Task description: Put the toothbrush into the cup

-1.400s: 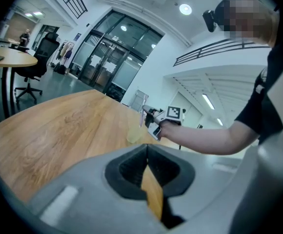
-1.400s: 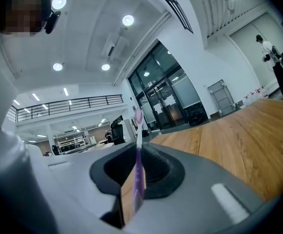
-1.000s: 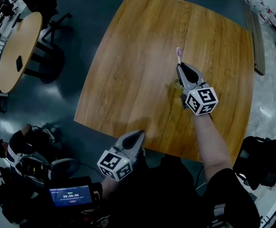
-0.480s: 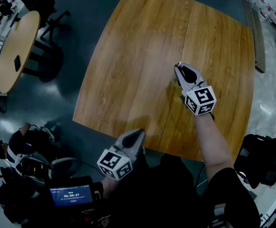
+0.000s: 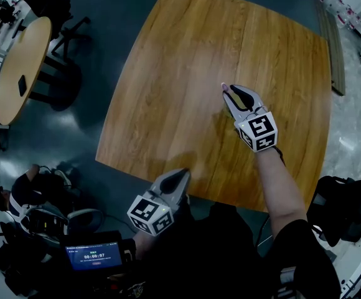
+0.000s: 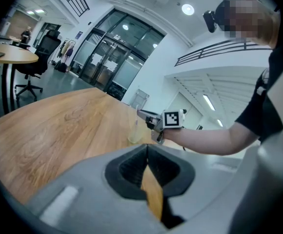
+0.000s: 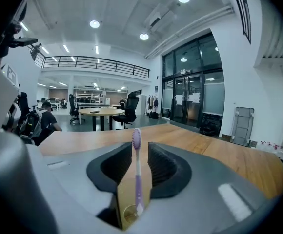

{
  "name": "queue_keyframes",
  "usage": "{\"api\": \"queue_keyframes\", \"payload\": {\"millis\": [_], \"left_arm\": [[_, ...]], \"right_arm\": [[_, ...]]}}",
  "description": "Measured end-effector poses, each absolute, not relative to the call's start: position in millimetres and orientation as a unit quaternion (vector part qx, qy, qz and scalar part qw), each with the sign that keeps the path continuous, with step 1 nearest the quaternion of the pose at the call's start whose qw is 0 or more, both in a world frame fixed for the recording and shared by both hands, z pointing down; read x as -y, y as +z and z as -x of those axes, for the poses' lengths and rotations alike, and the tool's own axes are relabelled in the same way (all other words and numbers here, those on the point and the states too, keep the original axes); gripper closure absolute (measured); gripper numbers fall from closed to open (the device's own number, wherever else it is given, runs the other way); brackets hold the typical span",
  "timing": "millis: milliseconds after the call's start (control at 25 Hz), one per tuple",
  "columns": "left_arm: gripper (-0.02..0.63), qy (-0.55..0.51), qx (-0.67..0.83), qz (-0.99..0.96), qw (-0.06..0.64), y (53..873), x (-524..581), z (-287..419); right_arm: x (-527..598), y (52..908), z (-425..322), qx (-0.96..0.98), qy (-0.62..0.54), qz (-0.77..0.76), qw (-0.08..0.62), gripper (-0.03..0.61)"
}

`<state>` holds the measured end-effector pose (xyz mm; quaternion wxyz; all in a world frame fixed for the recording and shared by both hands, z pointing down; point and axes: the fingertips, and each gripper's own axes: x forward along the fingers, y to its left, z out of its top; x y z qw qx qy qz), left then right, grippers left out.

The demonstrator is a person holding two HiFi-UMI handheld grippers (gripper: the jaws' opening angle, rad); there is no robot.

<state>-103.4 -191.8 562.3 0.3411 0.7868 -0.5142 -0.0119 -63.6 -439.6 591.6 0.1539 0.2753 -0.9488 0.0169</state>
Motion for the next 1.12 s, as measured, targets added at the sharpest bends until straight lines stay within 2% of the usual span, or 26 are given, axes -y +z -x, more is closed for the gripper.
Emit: {"api": "queue_keyframes", "payload": {"millis": [200, 560, 1120], "left_arm": [[0.614, -0.013, 0.511, -0.792, 0.334, 559, 191, 104], [0.614, -0.02, 0.483, -0.824, 0.296, 534, 196, 112], [0.614, -0.026, 0.381, -0.908, 0.171, 460, 208, 81]], "right_arm": [[444, 579, 55, 0.945, 0.012, -0.295, 0.143, 0.482], [421, 525, 25, 0.932, 0.056, -0.351, 0.068, 0.494], [237, 466, 8, 0.913, 0.085, -0.4, -0.006, 0.505]]}}
